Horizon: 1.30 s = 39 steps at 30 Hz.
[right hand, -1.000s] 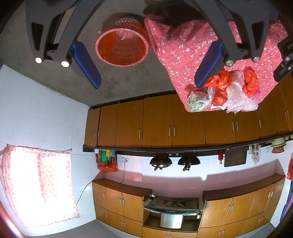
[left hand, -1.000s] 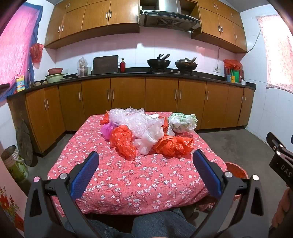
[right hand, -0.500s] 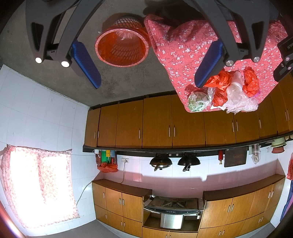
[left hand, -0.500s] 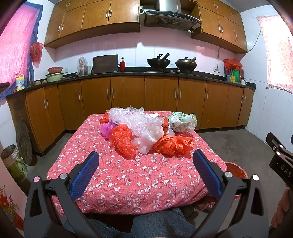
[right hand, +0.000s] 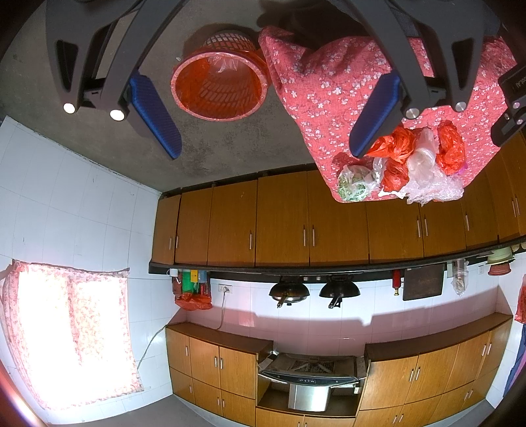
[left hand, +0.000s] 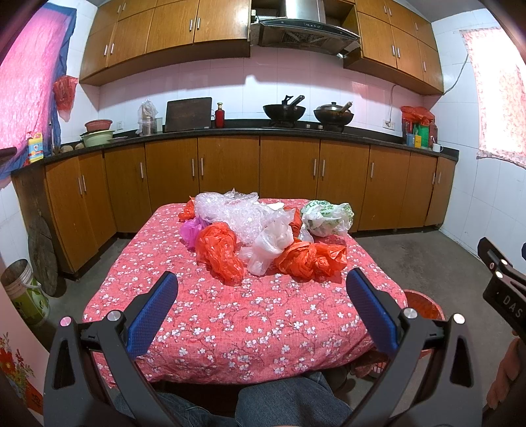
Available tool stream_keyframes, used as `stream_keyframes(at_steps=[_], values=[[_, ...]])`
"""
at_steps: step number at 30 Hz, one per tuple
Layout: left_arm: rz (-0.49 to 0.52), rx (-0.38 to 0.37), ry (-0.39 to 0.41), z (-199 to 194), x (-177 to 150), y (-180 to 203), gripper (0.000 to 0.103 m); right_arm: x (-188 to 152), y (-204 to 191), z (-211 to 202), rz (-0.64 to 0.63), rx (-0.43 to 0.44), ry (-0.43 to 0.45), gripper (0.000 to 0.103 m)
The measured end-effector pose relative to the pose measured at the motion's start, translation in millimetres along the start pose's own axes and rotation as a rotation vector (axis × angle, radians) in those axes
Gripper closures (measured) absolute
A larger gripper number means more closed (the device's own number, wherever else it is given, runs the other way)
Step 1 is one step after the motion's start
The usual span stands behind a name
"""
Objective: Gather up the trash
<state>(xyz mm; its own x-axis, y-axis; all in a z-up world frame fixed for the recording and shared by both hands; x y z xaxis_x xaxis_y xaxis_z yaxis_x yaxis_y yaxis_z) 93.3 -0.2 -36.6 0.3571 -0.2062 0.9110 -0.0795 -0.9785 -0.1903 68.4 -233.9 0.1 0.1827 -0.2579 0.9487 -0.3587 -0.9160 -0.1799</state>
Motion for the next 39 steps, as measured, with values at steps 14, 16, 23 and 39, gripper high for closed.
stream_keyframes(at_steps=[14, 16, 23, 39], values=[[-0.001, -0.001, -0.001, 0.0, -0.1, 0.1, 0.002, -1.3, 0.0, 0.8, 0.0, 0.0, -0.001, 0.004], [-0.001, -0.001, -0.001, 0.1, -0.1, 0.0, 0.002, -1.4, 0.1, 0.9, 0.001, 0.0, -0.002, 0.004], [-0.001, -0.001, -0.002, 0.1, -0.2, -0.1, 0.002, -1.6, 0.8, 0.8, 0.001, -0.001, -0.003, 0.004], [-0.002, -0.002, -0.003, 0.3, -0.3, 0.0, 0.002, -2.7, -0.5, 2.1, 0.001, 0.0, -0.003, 0.004]])
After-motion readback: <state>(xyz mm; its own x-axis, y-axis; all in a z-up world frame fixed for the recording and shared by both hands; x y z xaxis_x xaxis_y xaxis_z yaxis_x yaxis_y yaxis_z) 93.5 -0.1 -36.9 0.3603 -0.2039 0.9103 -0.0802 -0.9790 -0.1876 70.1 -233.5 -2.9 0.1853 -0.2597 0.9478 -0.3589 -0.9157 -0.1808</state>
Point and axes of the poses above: each gripper's, at about its wrist camera, not at the fingertips, and z roughly the way its jaws point, y to its right, x to its top, the point moved 10 cm from there along z, roughly the way its jaws point, and after that the axes turned 12 degrees about z, right-handed, at the moved point
